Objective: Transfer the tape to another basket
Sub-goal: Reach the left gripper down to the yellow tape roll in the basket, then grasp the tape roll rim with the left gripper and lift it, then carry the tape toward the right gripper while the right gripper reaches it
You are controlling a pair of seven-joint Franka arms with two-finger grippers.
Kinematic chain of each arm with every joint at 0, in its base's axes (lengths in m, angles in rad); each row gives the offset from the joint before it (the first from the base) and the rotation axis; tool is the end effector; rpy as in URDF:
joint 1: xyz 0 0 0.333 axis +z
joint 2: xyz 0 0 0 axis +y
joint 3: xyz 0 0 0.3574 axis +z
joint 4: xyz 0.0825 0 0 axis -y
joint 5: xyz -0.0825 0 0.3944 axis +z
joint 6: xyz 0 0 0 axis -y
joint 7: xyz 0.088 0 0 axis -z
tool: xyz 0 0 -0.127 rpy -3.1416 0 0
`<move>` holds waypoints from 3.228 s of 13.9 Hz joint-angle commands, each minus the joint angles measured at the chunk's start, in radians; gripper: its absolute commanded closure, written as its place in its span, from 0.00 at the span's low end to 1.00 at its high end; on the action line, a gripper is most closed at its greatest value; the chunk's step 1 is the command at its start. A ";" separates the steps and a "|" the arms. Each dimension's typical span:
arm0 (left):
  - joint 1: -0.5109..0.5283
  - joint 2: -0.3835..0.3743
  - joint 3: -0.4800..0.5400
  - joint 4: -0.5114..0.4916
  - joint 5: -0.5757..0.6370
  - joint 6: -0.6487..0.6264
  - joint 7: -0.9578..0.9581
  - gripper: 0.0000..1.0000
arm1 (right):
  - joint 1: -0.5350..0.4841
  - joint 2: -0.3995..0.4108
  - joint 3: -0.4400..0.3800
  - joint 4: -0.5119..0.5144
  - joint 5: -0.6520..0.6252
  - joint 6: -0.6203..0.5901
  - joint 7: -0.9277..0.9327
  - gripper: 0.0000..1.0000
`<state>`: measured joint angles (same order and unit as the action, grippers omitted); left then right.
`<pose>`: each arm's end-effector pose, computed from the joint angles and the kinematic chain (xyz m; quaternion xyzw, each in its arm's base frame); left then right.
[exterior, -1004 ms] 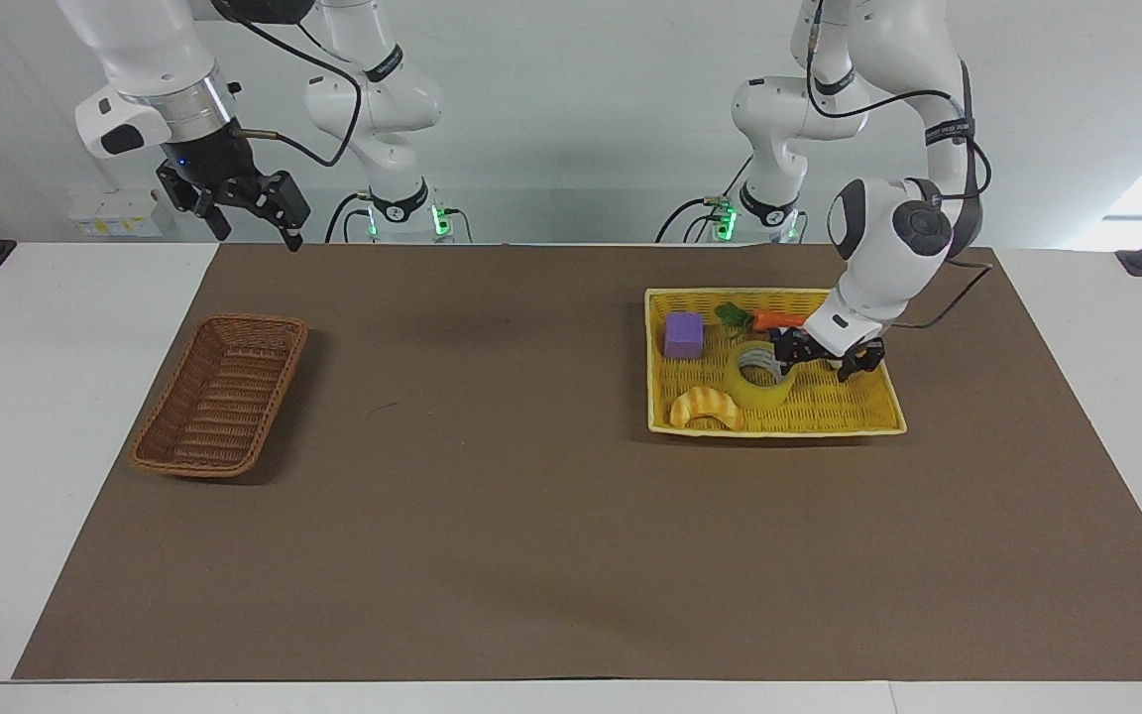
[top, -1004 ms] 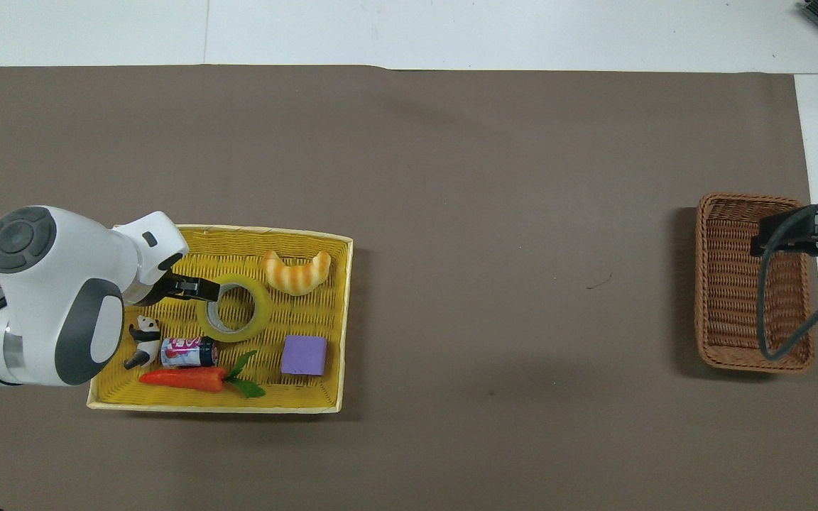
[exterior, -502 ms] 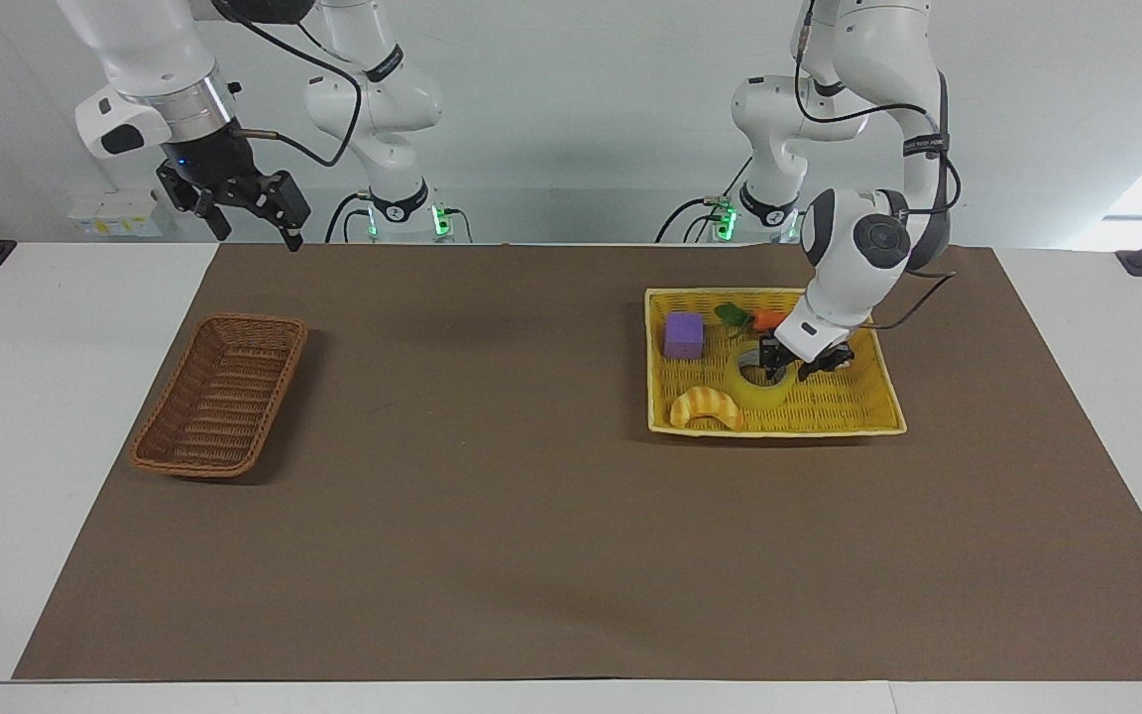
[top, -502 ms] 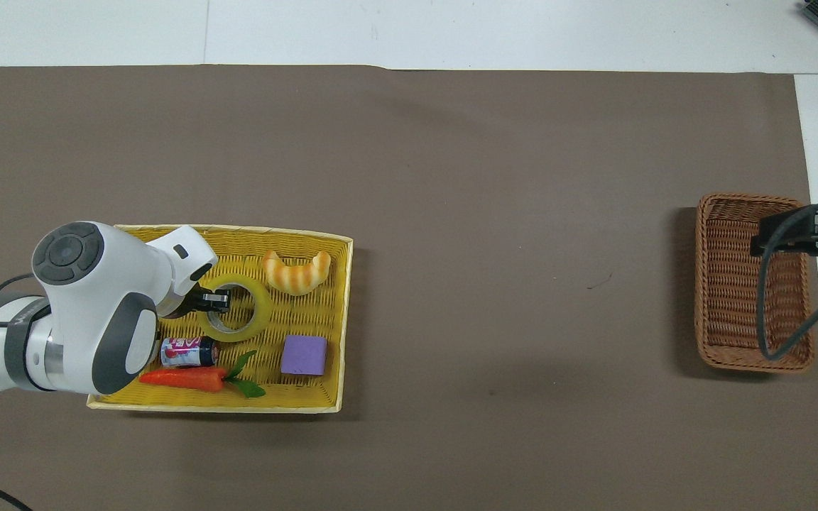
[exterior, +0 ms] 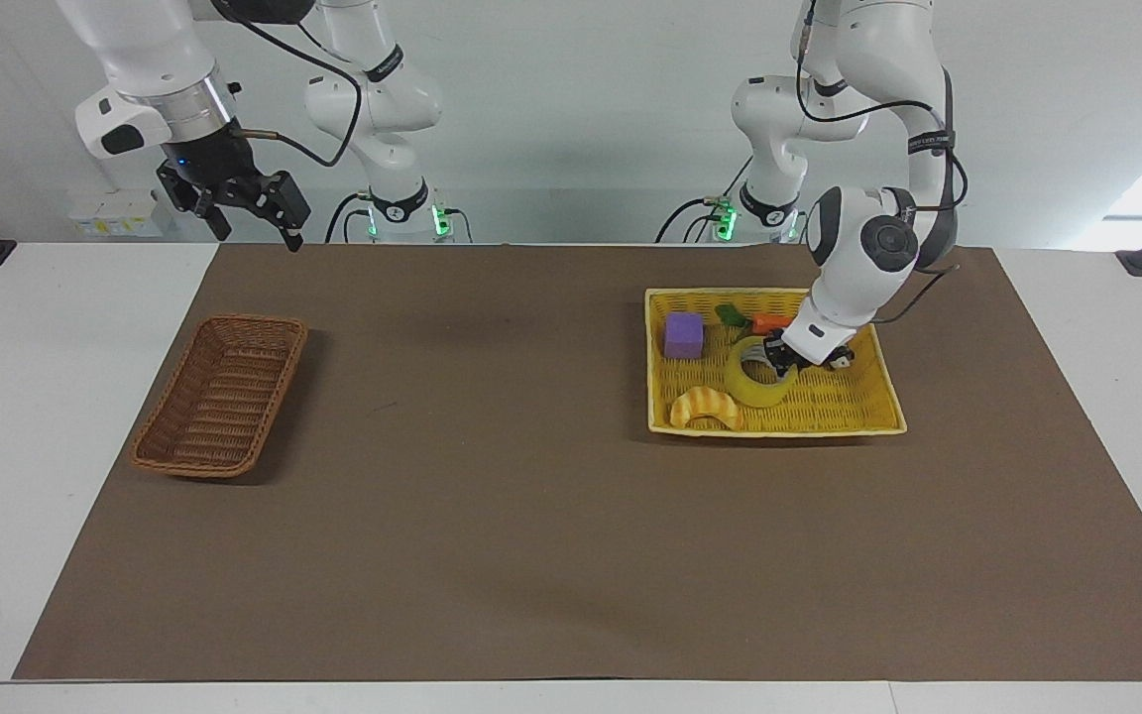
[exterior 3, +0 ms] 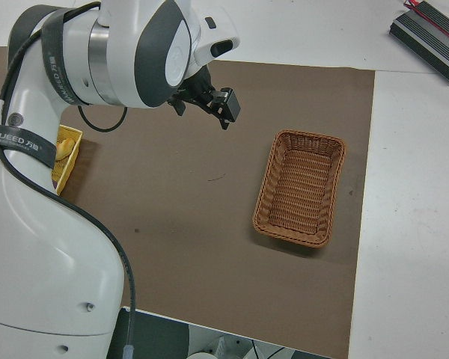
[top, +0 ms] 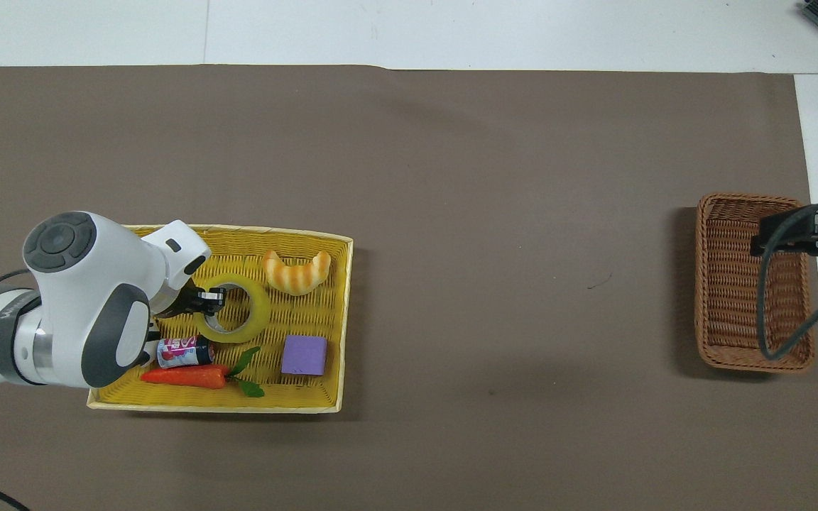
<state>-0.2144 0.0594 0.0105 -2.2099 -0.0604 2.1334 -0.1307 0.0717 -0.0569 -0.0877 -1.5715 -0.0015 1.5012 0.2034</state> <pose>0.5170 -0.1107 0.3568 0.9972 -0.0187 -0.0709 0.0124 0.5375 -0.0104 0.6707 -0.9940 0.1094 0.0069 0.0011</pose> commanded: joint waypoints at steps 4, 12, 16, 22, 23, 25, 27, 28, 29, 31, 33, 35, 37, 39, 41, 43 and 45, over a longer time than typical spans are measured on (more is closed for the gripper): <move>0.044 -0.001 0.008 0.188 -0.018 -0.225 -0.004 1.00 | -0.012 -0.015 0.005 -0.019 0.021 0.021 0.008 0.00; 0.095 0.048 0.003 0.374 -0.316 -0.356 -0.026 1.00 | -0.012 -0.014 0.005 -0.019 0.021 0.021 0.008 0.00; 0.079 0.043 -0.042 0.389 -0.424 -0.349 -0.131 1.00 | -0.012 -0.014 0.005 -0.019 0.021 0.021 0.008 0.00; 0.078 0.042 -0.148 0.427 -0.617 -0.334 -0.260 1.00 | 0.003 -0.024 0.028 -0.015 0.023 -0.006 -0.001 0.00; 0.076 0.042 -0.164 0.427 -0.642 -0.320 -0.264 1.00 | 0.010 -0.023 0.039 -0.013 0.041 0.004 -0.005 0.00; 0.076 0.042 -0.222 0.429 -0.668 -0.271 -0.312 1.00 | 0.010 -0.032 0.048 -0.044 0.196 0.008 0.001 0.00; 0.075 0.043 -0.271 0.437 -0.674 -0.218 -0.360 1.00 | 0.051 -0.026 0.063 -0.054 0.254 0.053 0.007 0.00; 0.075 0.043 -0.286 0.437 -0.674 -0.195 -0.366 1.00 | 0.075 -0.024 0.065 -0.055 0.285 0.062 0.031 0.00; 0.073 0.045 -0.296 0.437 -0.676 -0.170 -0.369 1.00 | 0.101 -0.023 0.065 -0.061 0.341 0.062 0.092 0.00; 0.067 0.048 -0.311 0.444 -0.690 -0.144 -0.411 1.00 | 0.119 -0.020 0.065 -0.094 0.486 0.080 0.191 0.00; 0.047 0.048 -0.317 0.449 -0.691 -0.115 -0.432 1.00 | 0.152 -0.021 0.066 -0.136 0.570 0.143 0.208 0.00; 0.036 0.048 -0.323 0.449 -0.693 -0.092 -0.460 1.00 | 0.157 -0.020 0.066 -0.201 0.705 0.227 0.218 0.00; 0.012 0.048 -0.330 0.450 -0.694 -0.089 -0.474 1.00 | 0.207 -0.012 0.066 -0.243 0.745 0.344 0.220 0.00; -0.005 0.045 -0.330 0.453 -0.694 -0.092 -0.475 1.00 | 0.215 0.006 0.066 -0.246 0.771 0.384 0.209 0.00; -0.006 0.043 -0.337 0.457 -0.694 -0.096 -0.477 1.00 | 0.230 0.032 0.066 -0.246 0.785 0.424 0.160 0.00; -0.006 0.034 -0.348 0.464 -0.694 -0.102 -0.478 1.00 | 0.225 0.051 0.065 -0.248 0.772 0.416 0.064 0.00; -0.005 0.031 -0.354 0.475 -0.694 -0.106 -0.490 1.00 | 0.205 0.052 0.066 -0.246 0.773 0.409 0.040 0.00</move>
<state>-0.2140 0.0945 -0.3420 -1.7640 -0.7339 2.0346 -0.5961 0.2968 -0.0012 -0.0235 -1.8070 0.7481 1.9044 0.2963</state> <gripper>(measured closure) 0.789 0.000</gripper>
